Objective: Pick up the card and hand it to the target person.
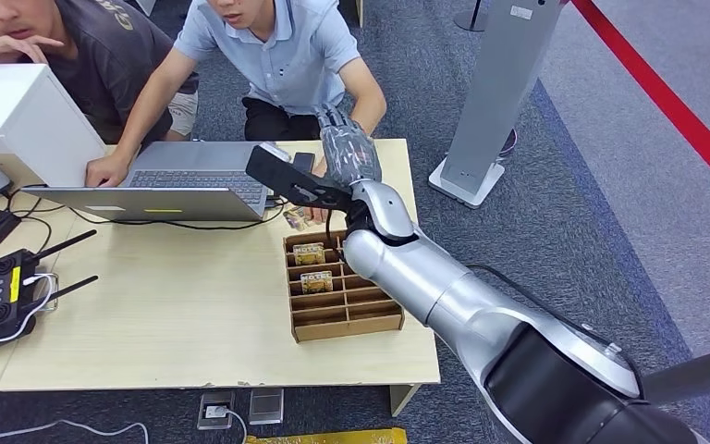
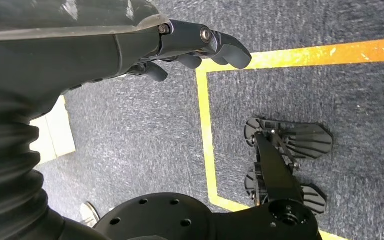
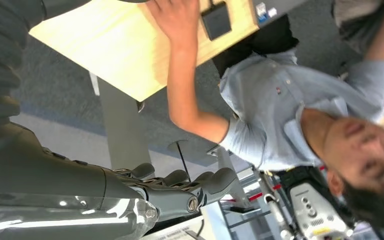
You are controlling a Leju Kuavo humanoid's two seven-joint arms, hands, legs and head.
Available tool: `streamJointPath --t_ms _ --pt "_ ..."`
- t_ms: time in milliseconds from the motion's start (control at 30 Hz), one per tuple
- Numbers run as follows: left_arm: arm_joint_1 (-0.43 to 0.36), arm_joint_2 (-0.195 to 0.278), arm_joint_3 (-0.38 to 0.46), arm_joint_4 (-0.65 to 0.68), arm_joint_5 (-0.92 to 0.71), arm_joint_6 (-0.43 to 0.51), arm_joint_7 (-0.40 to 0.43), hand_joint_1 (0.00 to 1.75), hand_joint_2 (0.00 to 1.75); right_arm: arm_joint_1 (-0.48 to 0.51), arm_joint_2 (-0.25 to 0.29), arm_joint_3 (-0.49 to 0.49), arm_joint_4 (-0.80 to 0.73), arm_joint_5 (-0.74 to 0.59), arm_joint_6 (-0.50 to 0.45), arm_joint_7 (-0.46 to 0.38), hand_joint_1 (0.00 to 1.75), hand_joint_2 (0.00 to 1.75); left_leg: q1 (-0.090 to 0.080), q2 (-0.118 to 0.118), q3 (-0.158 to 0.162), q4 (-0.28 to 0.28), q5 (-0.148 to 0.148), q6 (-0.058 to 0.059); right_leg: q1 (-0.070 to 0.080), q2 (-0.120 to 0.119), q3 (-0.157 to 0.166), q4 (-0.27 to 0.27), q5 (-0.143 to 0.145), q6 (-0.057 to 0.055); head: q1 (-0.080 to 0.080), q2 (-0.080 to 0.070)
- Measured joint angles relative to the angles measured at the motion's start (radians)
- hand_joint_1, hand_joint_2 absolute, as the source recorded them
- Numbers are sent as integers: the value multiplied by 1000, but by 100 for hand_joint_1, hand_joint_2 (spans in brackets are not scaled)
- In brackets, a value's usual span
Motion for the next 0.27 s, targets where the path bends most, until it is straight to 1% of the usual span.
streamJointPath --t_ms 133,233,267 --pt "3 -2 0 0 15 9 7 0 175 45 -64 -52 -218 -11 -32 56 0 175 0 0 0 0 0 0 0 0 0 0 0 0 0 0" --pt "5 -4 0 0 19 12 8 0 175 86 -114 -93 -386 -13 -40 75 0 175 0 0 0 0 0 0 0 0 0 -1 0 0 1 0" --pt "5 -4 0 0 19 12 8 0 175 91 -122 -99 -409 -13 -40 77 0 175 0 0 0 0 0 0 0 0 0 -1 0 0 2 0"
